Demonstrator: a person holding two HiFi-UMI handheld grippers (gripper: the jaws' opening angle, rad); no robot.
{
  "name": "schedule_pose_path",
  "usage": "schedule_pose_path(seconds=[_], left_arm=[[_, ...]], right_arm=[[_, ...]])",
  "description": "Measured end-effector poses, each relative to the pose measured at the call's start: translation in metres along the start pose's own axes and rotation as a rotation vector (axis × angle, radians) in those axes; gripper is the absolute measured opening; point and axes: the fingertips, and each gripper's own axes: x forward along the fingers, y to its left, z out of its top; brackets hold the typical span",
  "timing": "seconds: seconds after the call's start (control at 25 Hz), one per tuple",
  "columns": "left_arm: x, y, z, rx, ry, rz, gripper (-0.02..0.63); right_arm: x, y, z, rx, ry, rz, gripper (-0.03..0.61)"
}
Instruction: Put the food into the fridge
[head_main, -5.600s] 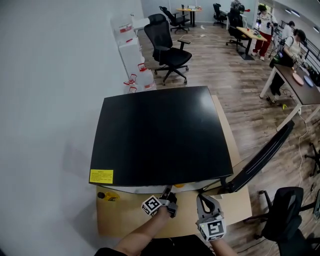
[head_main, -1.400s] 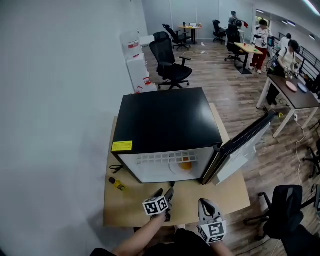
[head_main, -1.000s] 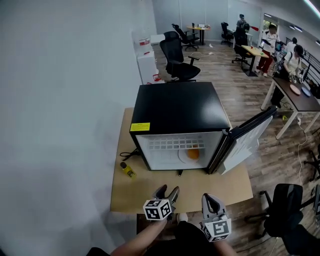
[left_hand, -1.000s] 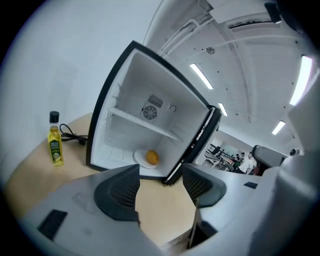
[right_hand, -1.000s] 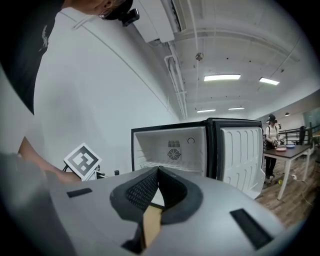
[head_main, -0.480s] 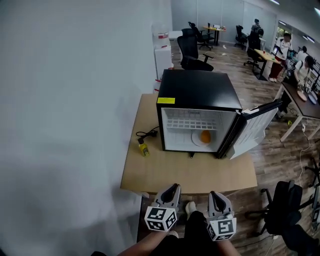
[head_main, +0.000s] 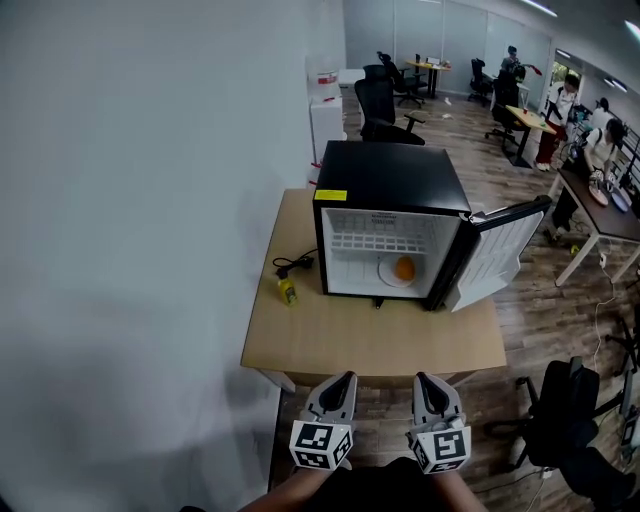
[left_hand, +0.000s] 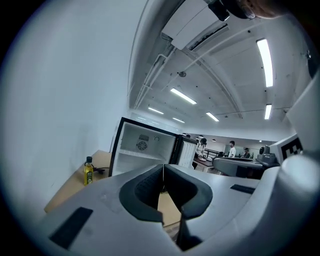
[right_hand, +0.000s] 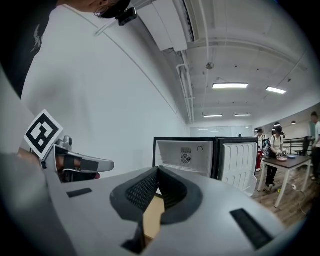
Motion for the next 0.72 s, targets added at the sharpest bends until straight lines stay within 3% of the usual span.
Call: schedule_pose_path(seconds=[0.2, 0.36, 0.72], left_arm=[[-0.008, -0.011, 0.008, 0.007, -0.014, 0.032, 0.017], [-0.009, -0.019, 0.014, -0.038, -0.031, 0.032, 0.017], [-0.004, -0.029, 0.015, 0.028, -0.031, 0.031, 0.017]], right_arm=[[-0.010, -0.006, 0.008, -0.009, -0.003, 0.016, 0.060], [-0.017, -0.013, 0.007, -0.014, 0.006, 0.014, 0.060], [-0.025, -0.026, -0.003, -0.004, 0.017, -0.022, 0.060]])
